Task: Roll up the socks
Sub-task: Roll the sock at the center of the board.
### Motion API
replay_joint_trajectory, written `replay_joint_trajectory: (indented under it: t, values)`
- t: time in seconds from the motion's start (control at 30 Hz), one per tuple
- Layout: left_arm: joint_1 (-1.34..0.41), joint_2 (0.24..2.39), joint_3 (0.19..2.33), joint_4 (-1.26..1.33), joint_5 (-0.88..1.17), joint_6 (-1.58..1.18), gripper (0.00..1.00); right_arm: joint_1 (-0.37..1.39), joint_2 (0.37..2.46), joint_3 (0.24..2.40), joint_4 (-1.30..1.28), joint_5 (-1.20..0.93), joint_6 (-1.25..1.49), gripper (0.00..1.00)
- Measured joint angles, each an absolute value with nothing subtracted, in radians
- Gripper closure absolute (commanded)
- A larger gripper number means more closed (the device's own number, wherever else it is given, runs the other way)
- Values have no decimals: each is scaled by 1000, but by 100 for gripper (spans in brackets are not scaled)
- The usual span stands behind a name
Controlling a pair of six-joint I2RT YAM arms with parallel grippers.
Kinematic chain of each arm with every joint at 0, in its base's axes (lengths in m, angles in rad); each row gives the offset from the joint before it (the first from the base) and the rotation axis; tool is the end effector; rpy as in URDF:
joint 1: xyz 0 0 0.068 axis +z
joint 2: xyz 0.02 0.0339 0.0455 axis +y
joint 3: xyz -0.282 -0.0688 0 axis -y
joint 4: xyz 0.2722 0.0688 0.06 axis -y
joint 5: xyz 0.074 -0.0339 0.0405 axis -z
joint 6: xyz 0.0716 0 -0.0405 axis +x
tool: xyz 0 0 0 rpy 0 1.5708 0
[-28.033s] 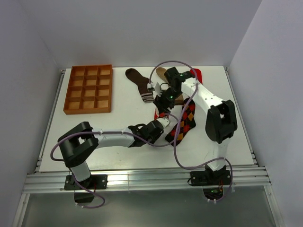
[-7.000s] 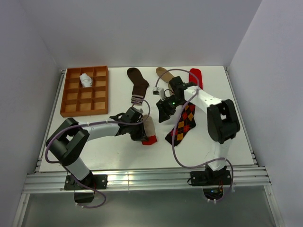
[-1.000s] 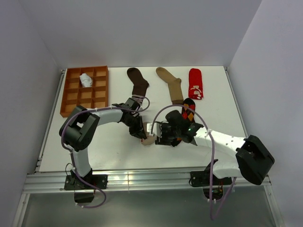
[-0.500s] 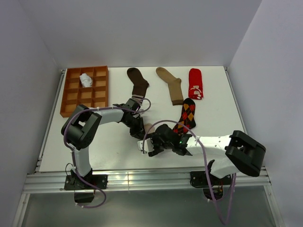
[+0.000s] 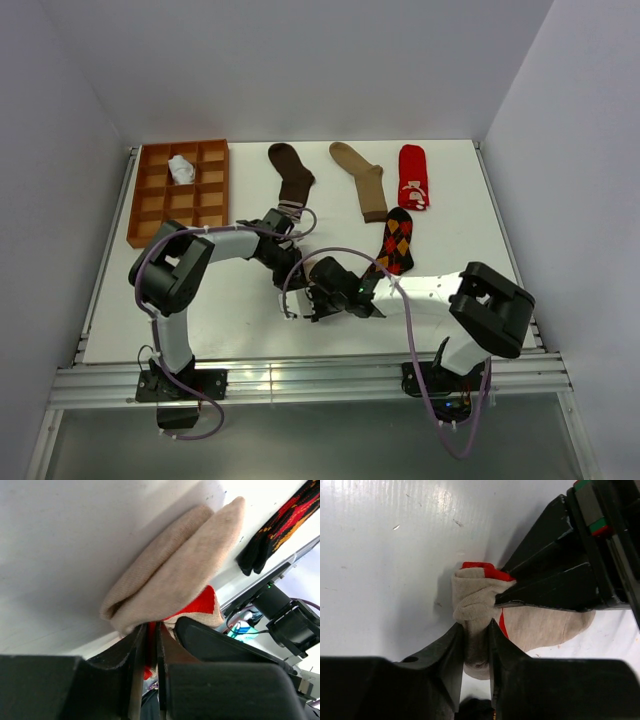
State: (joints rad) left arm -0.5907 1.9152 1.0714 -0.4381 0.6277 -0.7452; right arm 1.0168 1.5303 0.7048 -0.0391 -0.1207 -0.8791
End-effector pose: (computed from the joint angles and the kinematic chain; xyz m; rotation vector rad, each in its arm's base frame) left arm 0.2910 -0.2458 0.0890 0.0847 -2.8142 0.9700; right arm 0.1670 0.2864 0.1255 -2.0112 1.3777 0.2087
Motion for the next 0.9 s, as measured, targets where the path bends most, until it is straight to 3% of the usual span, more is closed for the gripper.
replay_joint_trajectory:
  t: [0.2,0.47,0.9]
  values:
    - [-580,1878,1011,-376,633,-768,77,970,1605,870,-258,-212,-831,81]
    - [-564,1793,887,-233,595,-876,72,802,1798,1153,-591,-514,-802,80]
    - [-583,1518,688,-147,283,-989,65,636,2192,1584,-1111,-828,-856,78]
